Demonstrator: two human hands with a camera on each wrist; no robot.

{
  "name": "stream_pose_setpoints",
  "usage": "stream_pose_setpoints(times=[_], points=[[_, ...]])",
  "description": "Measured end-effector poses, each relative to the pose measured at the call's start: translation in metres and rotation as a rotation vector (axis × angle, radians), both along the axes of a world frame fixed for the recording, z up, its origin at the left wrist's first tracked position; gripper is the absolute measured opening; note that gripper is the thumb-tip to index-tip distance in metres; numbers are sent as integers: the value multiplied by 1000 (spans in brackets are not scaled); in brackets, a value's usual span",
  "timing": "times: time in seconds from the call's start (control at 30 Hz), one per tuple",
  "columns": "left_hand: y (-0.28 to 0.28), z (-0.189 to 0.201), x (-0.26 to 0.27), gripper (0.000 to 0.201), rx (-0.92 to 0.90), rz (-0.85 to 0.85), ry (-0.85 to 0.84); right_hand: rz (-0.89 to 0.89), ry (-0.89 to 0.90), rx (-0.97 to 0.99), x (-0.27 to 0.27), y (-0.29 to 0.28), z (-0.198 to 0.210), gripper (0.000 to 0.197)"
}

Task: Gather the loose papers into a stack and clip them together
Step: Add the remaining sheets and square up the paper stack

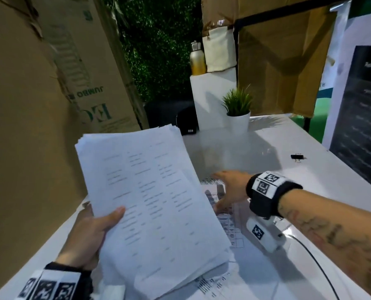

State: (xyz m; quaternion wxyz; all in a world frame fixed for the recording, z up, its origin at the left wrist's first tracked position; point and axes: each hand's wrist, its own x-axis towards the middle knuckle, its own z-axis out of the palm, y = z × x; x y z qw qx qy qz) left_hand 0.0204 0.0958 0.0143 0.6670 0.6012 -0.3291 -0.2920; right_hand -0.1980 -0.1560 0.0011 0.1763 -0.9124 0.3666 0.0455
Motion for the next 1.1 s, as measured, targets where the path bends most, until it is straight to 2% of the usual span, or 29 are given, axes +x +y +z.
stream_pose_setpoints(times=[0.07, 0.13, 0.2, 0.3, 0.43, 0.5, 0.57, 0.63, 0.73, 0.77, 0.87, 0.93, 0.97, 1.03, 1.07, 1.1], points=[[-3, -3, -1, 76, -3, 24, 50, 10, 28, -53, 9, 1, -7, 108], [-5, -3, -5, 43, -21, 51, 102, -26, 62, -94, 14, -1, -12, 89], [-6, -3, -7, 37, -24, 64, 135, -59, 85, -29, 16, -7, -14, 64], [-4, -4, -7, 38, -39, 75, 182, -5, 81, 10, 13, -11, -12, 30], [-3, -4, -4, 51, -101, 56, 252, -8, -81, -4, -5, -19, 0, 24], [-3, -5, -2, 40, -123, 39, 300, -82, -330, 58, -24, -24, 10, 25], [-6, -6, -1, 29, -148, 8, 347, -206, -664, 195, -41, -23, 17, 33], [-12, -6, -5, 31, -176, -22, 399, -289, -957, 324, -56, -17, 18, 28], [-25, 0, -20, 28, -188, -126, 495, -313, -1182, 441, -69, -3, 14, 16], [-29, 2, -25, 25, -176, -164, 525, -310, -1216, 456, -71, 0, 13, 21], [-38, 5, -35, 27, -162, -255, 587, -296, -1220, 470, -72, 13, 6, 58], [-42, 9, -41, 28, -169, -308, 611, -253, -1201, 503, -71, 22, 3, 72], [-42, 10, -44, 38, -171, -332, 622, -225, -1194, 527, -71, 25, 3, 72], [-42, 9, -45, 51, -181, -332, 642, -184, -1202, 612, -70, 32, 6, 48], [-43, 7, -44, 62, -192, -323, 648, -165, -1206, 663, -69, 34, 8, 35], [-44, 6, -43, 78, -198, -310, 649, -146, -1207, 696, -68, 38, 11, 31]])
